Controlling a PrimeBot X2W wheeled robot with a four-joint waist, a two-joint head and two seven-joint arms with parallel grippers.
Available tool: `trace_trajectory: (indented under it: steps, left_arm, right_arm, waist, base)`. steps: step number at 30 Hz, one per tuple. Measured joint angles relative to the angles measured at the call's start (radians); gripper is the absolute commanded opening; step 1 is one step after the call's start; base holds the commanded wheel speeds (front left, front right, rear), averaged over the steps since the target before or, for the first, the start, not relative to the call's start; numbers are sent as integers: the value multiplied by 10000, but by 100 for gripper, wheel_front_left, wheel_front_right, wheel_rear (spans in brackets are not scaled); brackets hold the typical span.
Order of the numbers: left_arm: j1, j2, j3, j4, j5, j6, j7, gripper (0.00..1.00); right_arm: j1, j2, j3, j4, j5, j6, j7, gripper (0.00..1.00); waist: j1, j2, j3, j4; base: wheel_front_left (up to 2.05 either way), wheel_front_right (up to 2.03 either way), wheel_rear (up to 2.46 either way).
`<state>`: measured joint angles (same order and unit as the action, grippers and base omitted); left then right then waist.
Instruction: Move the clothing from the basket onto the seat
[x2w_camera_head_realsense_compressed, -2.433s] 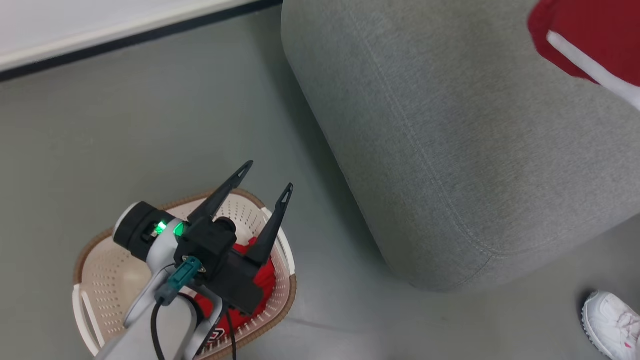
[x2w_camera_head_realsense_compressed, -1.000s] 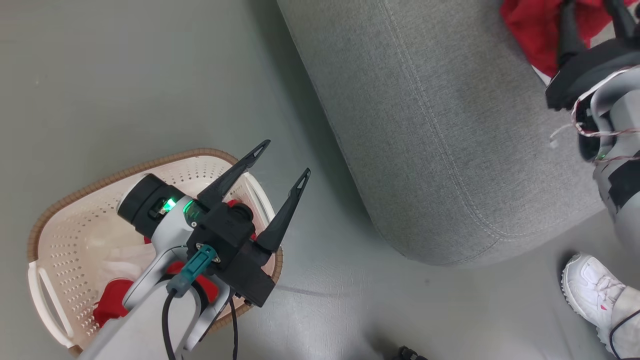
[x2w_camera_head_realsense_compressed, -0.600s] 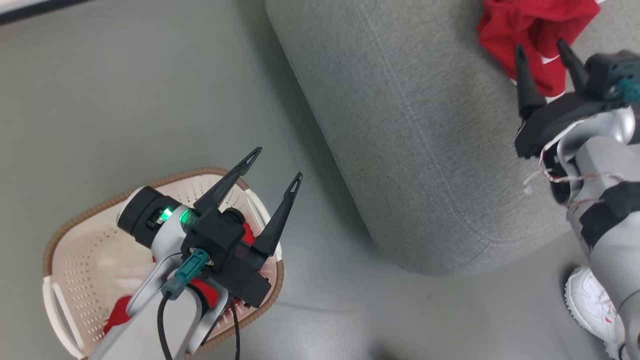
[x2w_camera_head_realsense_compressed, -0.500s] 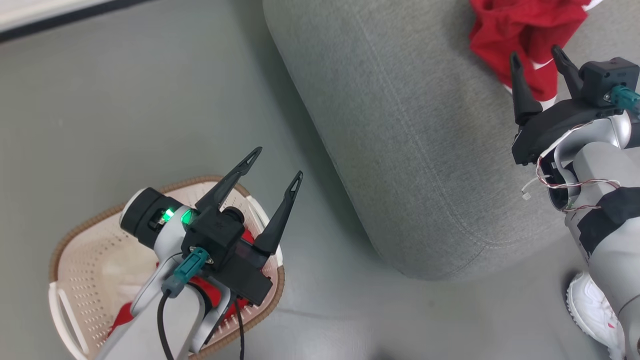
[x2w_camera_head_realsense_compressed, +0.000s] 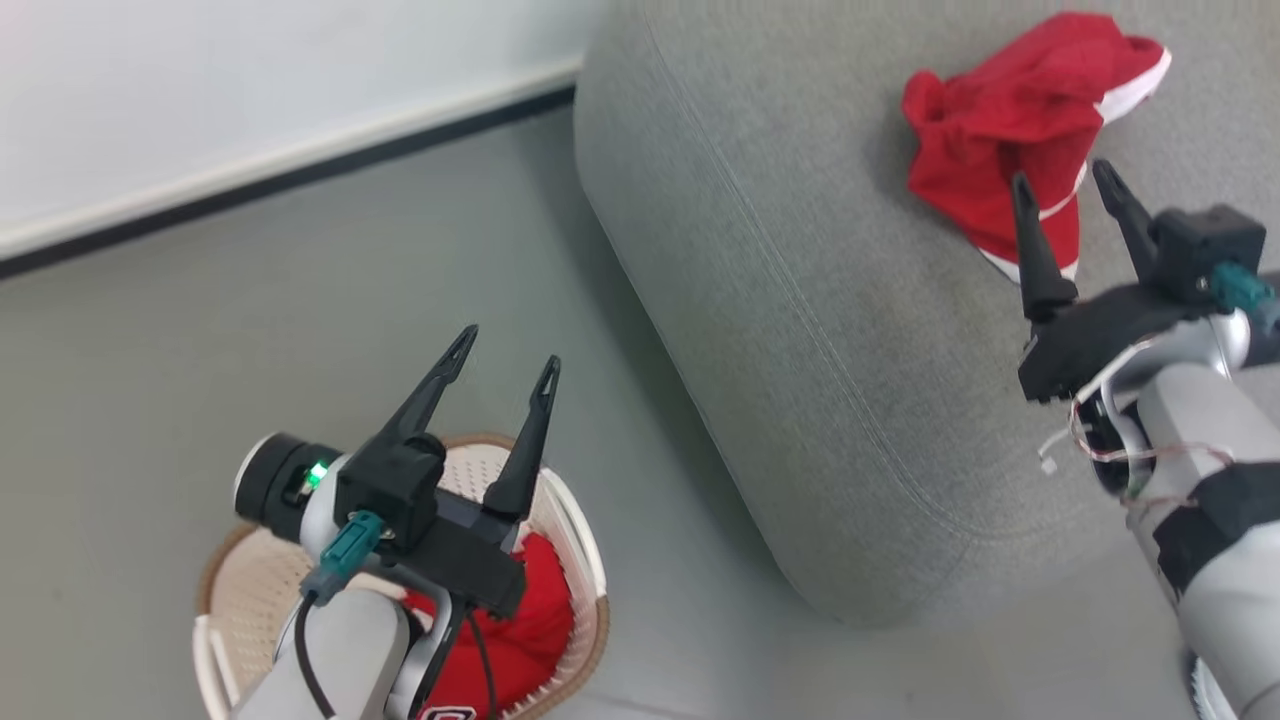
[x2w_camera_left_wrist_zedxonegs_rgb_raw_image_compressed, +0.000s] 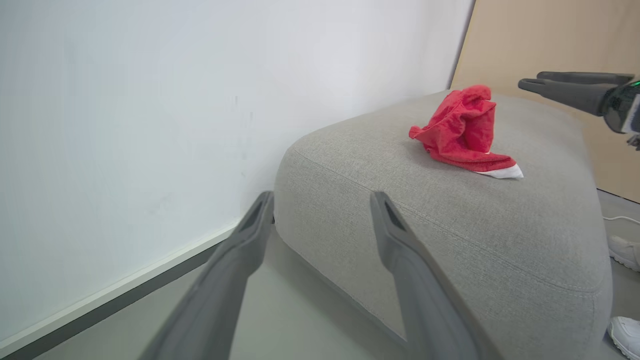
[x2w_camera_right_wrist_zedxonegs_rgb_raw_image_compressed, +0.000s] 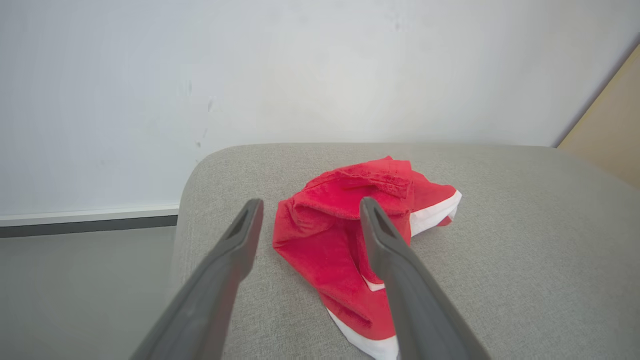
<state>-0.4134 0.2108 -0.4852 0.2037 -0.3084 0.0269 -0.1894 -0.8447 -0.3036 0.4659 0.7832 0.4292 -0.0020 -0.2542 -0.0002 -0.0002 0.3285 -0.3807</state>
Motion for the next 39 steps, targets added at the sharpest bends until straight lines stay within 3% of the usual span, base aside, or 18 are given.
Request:
trace_trajectory:
  steps: [13, 24, 39]
  left_arm:
    - [1548, -65, 968, 1020, -669, 477, -428, 100]
    - [3504, 105, 1841, 750, -1039, 727, -550, 100]
    - [4895, 138, 2748, -33, -1043, 886, -602, 100]
  right_arm:
    - [2512, -46, -249, -1756, -157, -554, -23, 100]
    - [4821, 27, -224, -3726, -360, -872, -23, 100]
    - [6926, 186, -291, -5605, -602, -1124, -23, 100]
  waist:
    - [-1, 1, -1779, 1038]
    - [-1, 1, -3209, 1826]
    - [2, 3, -3813, 2259]
  base:
    - [0, 0, 0]
    - [0, 0, 0]
    - [0, 0, 0]
